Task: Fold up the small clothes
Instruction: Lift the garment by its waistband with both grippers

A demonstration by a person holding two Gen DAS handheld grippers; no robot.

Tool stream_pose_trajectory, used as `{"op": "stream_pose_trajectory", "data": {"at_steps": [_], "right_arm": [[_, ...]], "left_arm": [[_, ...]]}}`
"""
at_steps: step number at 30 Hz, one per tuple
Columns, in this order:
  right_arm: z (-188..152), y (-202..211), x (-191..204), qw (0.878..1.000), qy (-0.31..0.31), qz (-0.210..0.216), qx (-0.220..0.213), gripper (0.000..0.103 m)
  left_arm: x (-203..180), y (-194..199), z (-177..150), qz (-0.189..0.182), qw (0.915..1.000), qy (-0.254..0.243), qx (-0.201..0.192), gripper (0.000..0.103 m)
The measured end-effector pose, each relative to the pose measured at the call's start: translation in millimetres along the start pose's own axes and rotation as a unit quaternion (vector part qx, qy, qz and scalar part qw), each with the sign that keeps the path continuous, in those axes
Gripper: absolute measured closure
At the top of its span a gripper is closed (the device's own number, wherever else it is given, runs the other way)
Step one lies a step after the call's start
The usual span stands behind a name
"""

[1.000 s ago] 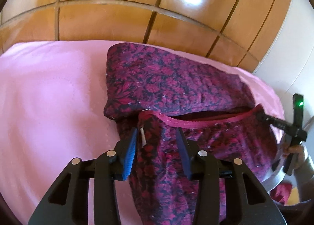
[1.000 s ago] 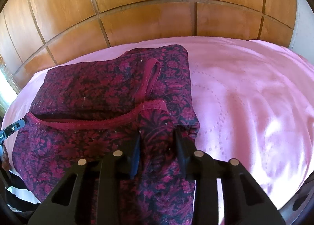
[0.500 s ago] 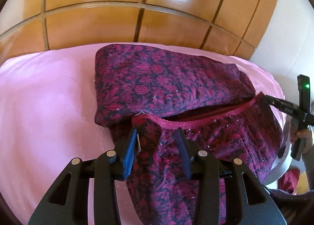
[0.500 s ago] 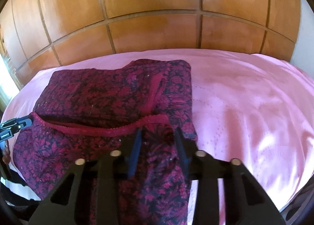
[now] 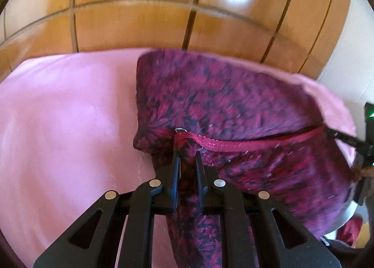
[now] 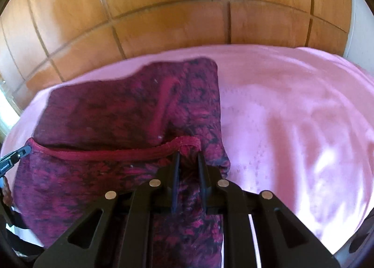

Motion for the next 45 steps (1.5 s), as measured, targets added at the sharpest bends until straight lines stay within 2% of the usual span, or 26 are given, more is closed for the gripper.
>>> {"op": "stream_pose_trajectory", "data": {"at_steps": [2, 4, 6, 8, 10, 12, 13, 14, 16, 23, 26, 30, 34, 39, 45], "right_arm": [[2, 0, 0, 1.0, -0.003, -0.001, 0.0, 0.088], [2, 5, 0, 1.0, -0.004, -0.001, 0.003, 0.074], [-2, 16, 4, 1.0, 0.007, 0.008, 0.005, 0.068], [-8, 24, 7, 1.0, 0.022, 0.007, 0.007, 0.061], [-17, 30, 7, 0.999, 0.033, 0.003, 0.006, 0.058], [-26, 27, 5, 0.999, 0.032, -0.004, 0.012, 0.059], [-30, 24, 4, 1.0, 0.027, -0.003, 0.015, 0.071], [-33, 21, 4, 1.0, 0.021, 0.002, 0.019, 0.074], [-33, 24, 7, 1.0, 0.024, -0.004, 0.012, 0.082], [-31, 74, 29, 0.998, 0.06, 0.004, -0.023, 0.085], [-26, 93, 35, 0.997, 0.059, 0.023, -0.034, 0.085], [-3, 115, 43, 0.996, 0.046, 0.054, -0.061, 0.086], [41, 122, 52, 0.992, 0.036, 0.074, -0.095, 0.086], [93, 84, 48, 0.993, 0.02, 0.059, -0.096, 0.086], [139, 46, 41, 0.995, 0.0, 0.046, -0.092, 0.086]], "left_arm": [[1, -2, 0, 0.001, 0.9999, 0.01, 0.002, 0.091], [-1, 3, 1, -0.003, 0.9999, 0.01, -0.003, 0.09], [-4, 12, 0, -0.013, 0.9998, 0.01, -0.008, 0.09], [-6, 19, -2, -0.022, 0.9997, 0.011, -0.009, 0.084], [-10, 23, -5, -0.035, 0.9993, 0.009, -0.009, 0.072], [-13, 19, -12, -0.031, 0.9995, 0.002, -0.001, 0.071], [-15, 15, -15, -0.025, 0.9997, -0.002, 0.005, 0.079], [-15, 12, -15, -0.024, 0.9997, -0.003, 0.008, 0.086], [-14, 20, -13, -0.027, 0.9996, 0.005, -0.009, 0.089], [-28, 75, -15, -0.001, 0.997, -0.026, -0.073, 0.089], [-26, 91, -14, -0.005, 0.996, -0.014, -0.088, 0.089], [-23, 105, 6, -0.021, 0.9937, 0.001, -0.11, 0.09], [-16, 108, 43, -0.017, 0.9911, 0.003, -0.132, 0.09], [0, 84, 90, 0.004, 0.9903, 0.004, -0.139, 0.091], [11, 46, 139, 0.025, 0.9922, 0.005, -0.122, 0.091]]}}
Point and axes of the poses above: each gripper's, at about its wrist camera, not at the fingertips, and y roughly against the way its jaws point, x to its left, z to its top, the point moved 10 cm from there along -y, roughly the way its jaws point, and after that the axes turned 4 degrees about x, right-handed, at the moved point
